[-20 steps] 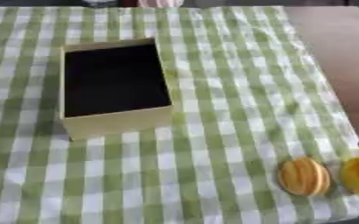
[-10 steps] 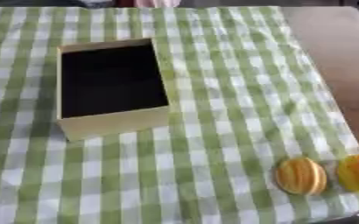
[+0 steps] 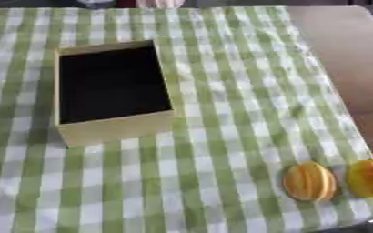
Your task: Pick up objects on the table and place them in the box.
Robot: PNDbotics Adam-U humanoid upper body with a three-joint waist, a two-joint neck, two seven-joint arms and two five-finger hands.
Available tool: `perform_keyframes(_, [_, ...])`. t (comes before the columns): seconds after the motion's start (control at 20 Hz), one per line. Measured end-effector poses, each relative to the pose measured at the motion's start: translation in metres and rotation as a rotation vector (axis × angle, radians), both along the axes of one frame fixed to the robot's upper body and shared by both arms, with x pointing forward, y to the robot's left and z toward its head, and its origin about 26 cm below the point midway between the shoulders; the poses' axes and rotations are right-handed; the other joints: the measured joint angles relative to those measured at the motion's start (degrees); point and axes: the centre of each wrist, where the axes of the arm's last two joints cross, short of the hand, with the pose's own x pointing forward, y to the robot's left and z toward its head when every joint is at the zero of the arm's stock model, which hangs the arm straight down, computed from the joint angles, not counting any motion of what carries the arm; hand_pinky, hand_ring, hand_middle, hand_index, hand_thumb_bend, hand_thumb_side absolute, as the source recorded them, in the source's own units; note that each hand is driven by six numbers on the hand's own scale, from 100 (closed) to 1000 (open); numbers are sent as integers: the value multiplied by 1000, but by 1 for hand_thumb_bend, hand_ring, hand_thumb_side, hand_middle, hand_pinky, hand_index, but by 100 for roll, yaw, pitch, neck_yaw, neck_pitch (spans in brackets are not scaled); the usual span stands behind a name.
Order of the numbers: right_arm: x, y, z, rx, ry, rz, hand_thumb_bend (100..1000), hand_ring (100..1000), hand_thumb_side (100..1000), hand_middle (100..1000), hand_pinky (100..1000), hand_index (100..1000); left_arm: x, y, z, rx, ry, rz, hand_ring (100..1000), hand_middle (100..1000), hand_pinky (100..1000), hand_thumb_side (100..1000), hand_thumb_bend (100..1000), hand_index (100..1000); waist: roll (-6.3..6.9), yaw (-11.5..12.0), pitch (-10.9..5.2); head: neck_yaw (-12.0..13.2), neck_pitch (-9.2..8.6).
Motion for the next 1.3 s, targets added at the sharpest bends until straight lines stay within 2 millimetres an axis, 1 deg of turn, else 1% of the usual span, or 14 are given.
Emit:
perform_keyframes(0.1, [0,0,0,-9,3,0,330,942,284,850,934,959,0,0,0,-1,1,-1,696,691,717,639,135,824,1,0,0,-35,0])
perform_keyframes(0.35, [2,2,-1,-15,2,-10,285,937,256,844,930,958,0,-1,-1,-7,6,-5,696,691,717,642,133,824,17,5,0,-136,-1])
perform_keyframes(0.5, [3,4,0,-15,1,-19,280,933,260,843,926,956,0,-1,-1,-7,6,-6,697,691,717,643,132,824,31,20,1,-185,-1])
perform_keyframes(0.75, [4,6,-2,-15,14,-45,277,931,269,840,925,951,0,-3,-2,-13,7,-9,697,692,717,648,129,823,48,54,14,-169,-4])
perform_keyframes(1.05, [4,8,-5,-22,46,-66,248,932,248,837,927,950,0,-4,-3,-11,12,-14,697,692,718,652,124,823,80,76,55,-138,-5])
perform_keyframes(1.3, [4,10,-7,-28,68,-69,272,930,273,837,925,946,1,-5,-3,-17,13,-19,697,692,718,655,120,823,109,85,78,-138,-5])
